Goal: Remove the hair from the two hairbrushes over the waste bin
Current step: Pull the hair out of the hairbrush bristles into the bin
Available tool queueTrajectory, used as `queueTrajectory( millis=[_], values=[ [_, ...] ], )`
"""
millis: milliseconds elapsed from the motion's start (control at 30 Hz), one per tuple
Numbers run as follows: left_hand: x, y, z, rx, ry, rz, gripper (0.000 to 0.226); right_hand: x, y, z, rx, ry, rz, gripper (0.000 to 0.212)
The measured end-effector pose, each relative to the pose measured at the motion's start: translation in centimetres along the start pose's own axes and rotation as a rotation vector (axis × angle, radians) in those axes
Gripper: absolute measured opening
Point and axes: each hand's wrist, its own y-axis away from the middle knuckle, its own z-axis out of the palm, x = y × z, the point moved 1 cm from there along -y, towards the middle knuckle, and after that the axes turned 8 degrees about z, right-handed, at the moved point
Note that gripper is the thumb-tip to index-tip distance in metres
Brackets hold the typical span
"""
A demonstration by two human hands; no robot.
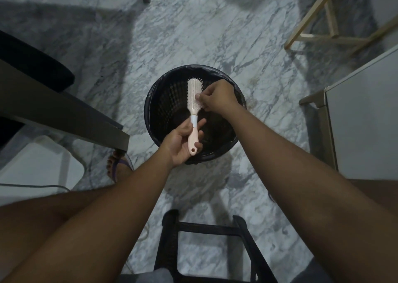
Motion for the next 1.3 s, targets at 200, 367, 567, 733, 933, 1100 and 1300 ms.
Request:
queueTrajectory(
  millis=[200,367,567,733,933,1100,1300],
  values=[
    [0.5,0.0,-0.6,-0.019,0.061,0.037,0.048,-0.7,0.4,-1.3,-0.022,-0.501,0.122,0.024],
    [0.8,0.0,-0.8,-0.018,0.036,0.040,0.049,0.7,-0.2,-1.8,0.031,-0.453,0.186,0.025],
    [0.2,-0.1,-0.3,-0.021,-0.084,0.034,0.046,0.4,0.8,-0.4,-0.074,-0.130,0.027,0.034],
    [0.1,0.1,-0.3,0.001,-0.180,0.017,0.045,-0.1,0.3,-1.0,0.081,0.166,-0.059,0.021],
    [0.0,0.0,-0.4,0.035,-0.204,0.026,0.044,-1.1,0.6,-0.8,0.198,0.561,-0.198,0.019],
    [0.2,-0.2,-0.3,0.075,-0.179,0.062,0.043,-2.9,1.2,-1.8,0.242,0.211,-0.326,0.019],
    [0.7,-0.1,-0.4,0.061,-0.180,0.067,0.042,-2.0,0.2,-3.1,0.327,0.108,-0.263,0.032]
  ],
)
